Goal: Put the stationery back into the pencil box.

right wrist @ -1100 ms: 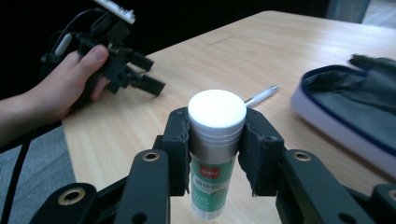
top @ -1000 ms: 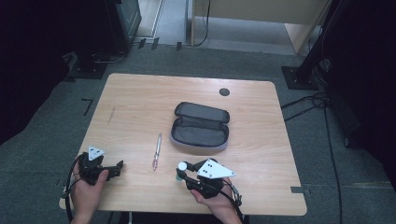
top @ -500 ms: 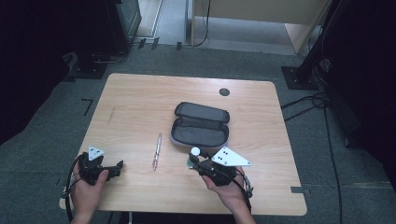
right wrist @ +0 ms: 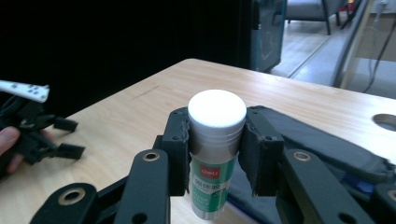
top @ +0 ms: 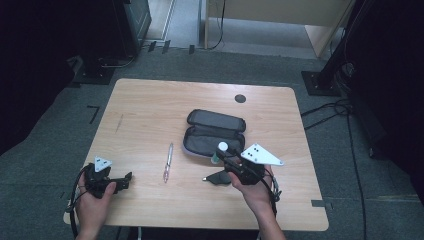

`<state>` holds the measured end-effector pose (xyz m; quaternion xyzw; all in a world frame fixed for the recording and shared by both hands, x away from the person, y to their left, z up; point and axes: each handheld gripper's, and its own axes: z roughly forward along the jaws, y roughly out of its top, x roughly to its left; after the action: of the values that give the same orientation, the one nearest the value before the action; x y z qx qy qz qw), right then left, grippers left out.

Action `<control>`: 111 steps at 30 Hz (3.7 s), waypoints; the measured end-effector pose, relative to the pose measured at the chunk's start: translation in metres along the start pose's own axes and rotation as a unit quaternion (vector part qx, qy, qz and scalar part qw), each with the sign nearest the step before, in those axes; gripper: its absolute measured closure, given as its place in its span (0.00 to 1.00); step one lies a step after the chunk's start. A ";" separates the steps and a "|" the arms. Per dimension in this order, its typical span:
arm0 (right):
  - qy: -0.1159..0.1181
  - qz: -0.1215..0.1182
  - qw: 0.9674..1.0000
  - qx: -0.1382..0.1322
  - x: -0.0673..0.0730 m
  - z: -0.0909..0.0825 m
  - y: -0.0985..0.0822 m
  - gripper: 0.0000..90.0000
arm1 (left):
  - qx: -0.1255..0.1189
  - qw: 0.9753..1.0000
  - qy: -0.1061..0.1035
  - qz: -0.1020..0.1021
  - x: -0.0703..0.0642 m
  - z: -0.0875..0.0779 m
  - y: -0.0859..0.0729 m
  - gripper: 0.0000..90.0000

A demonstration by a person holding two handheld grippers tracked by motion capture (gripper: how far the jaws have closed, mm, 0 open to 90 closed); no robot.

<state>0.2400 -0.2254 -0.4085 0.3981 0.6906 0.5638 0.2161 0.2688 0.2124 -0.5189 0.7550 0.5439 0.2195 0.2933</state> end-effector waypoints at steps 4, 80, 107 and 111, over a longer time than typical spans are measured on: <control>-0.019 0.005 1.000 -0.004 -0.010 0.001 0.004 0.73 | 0.000 1.000 0.000 0.001 0.000 0.000 0.000 0.00; -0.100 0.026 0.993 0.065 -0.062 0.059 -0.036 0.64 | 0.000 1.000 0.000 0.000 0.000 0.000 0.000 0.00; -0.067 0.040 0.994 0.075 -0.033 0.061 -0.036 0.69 | 0.000 1.000 0.001 -0.001 -0.002 0.000 0.000 0.00; -0.064 0.043 0.994 0.078 -0.029 0.057 -0.040 0.66 | 0.000 1.000 0.004 -0.005 -0.003 0.000 0.000 0.00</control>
<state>0.2873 -0.2160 -0.4660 0.4782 0.6993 0.4908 0.2034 0.2679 0.2100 -0.5189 0.7512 0.5491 0.2211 0.2920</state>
